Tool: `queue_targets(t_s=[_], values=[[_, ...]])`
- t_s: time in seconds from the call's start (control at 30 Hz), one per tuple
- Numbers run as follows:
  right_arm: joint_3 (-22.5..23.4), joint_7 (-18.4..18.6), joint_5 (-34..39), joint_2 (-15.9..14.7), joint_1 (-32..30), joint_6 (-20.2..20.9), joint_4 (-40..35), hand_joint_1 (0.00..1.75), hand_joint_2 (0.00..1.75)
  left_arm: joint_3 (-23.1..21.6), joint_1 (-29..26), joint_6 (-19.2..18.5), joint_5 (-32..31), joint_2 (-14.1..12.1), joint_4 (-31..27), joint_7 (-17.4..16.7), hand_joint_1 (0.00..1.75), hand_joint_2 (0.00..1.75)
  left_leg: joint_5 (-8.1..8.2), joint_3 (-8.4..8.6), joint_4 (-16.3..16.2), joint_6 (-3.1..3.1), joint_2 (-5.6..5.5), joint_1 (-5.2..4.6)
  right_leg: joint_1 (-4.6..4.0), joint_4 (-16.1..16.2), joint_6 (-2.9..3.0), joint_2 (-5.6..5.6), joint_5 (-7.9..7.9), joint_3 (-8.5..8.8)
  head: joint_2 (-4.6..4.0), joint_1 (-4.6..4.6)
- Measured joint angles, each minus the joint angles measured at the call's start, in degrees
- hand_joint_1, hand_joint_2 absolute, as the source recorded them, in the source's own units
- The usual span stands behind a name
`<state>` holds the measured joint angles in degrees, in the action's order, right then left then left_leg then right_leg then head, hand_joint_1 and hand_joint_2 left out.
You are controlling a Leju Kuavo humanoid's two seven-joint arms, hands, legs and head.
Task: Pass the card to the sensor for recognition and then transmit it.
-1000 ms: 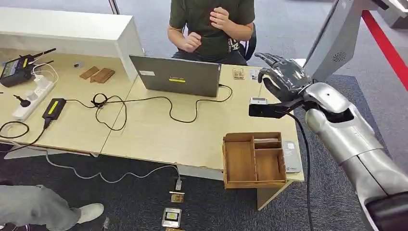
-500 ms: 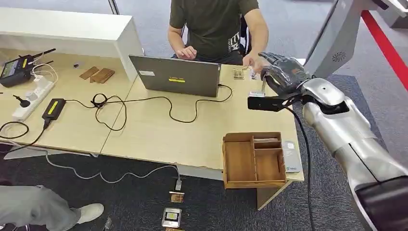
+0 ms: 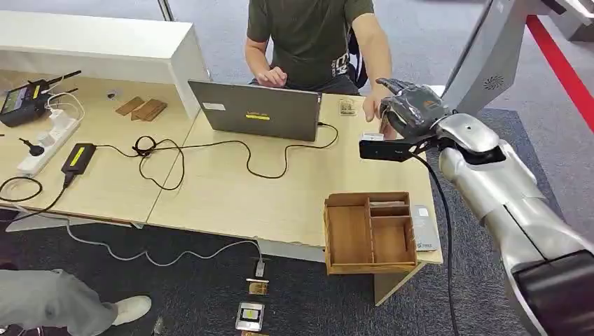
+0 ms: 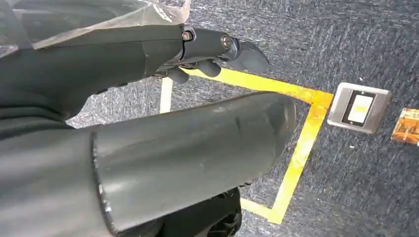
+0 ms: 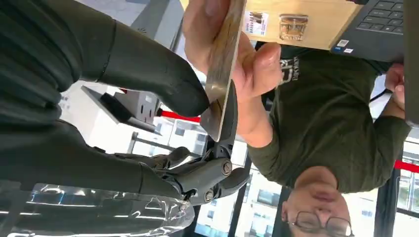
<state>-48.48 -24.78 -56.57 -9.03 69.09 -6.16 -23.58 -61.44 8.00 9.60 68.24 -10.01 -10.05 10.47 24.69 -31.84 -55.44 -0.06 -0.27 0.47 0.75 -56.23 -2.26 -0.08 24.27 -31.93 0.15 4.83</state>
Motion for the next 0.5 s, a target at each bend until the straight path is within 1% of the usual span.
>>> queue_targets(t_s=[0.23, 0.27, 0.3, 0.37, 0.5], values=[[-0.07, 0.0, -0.09, 0.29, -0.01, -0.15, 0.94, 1.75, 1.75, 0.0, 0.0, 0.24, 0.17, 0.0, 0.0, -0.3, 0.0, 0.0, 0.0, 0.0, 0.0, 0.0, 0.0, 0.0, 0.0, 0.0, 0.0, 0.0, 0.0, 0.0, 0.0, 0.0], [-0.09, 0.0, -0.09, 0.33, -0.01, -0.17, 1.09, 0.0, 0.0, 0.0, -0.01, 0.24, 0.18, 0.0, 0.0, -0.37, 0.0, 0.0, 0.0, 0.0, 0.0, 0.0, 0.0, 0.0, 0.0, 0.0, 0.0, 0.0, 0.0, 0.0, 0.0, 0.02], [-0.09, -0.06, -0.11, 0.33, -0.03, -0.17, 1.16, 0.0, 0.0, 0.0, -0.01, 0.24, 0.2, 0.0, 0.0, -0.39, 0.0, 0.0, 0.0, -0.01, 0.0, 0.0, -0.01, 0.0, 0.0, 0.0, 0.0, 0.0, 0.0, 0.0, 0.0, 0.0], [-0.09, -1.46, 0.04, 0.35, -0.03, -0.28, 1.2, 0.0, 0.0, 0.0, -0.02, 0.26, 0.33, 0.0, 0.0, -0.44, 0.0, 0.0, 0.0, 0.0, 0.0, 0.0, 0.0, 0.0, 0.0, 0.01, 0.0, 0.0, 0.0, 0.0, 0.0, 0.0], [-0.09, -3.0, 0.0, 0.46, -0.04, -1.62, 1.49, 0.0, 0.0, -0.02, 0.01, 0.26, 0.39, 0.0, 0.0, -0.46, 0.0, 0.0, 0.0, 0.0, 0.0, 0.0, 0.0, 0.0, 0.0, 0.01, 0.0, 0.01, 0.0, -0.01, 0.0, 0.0]])
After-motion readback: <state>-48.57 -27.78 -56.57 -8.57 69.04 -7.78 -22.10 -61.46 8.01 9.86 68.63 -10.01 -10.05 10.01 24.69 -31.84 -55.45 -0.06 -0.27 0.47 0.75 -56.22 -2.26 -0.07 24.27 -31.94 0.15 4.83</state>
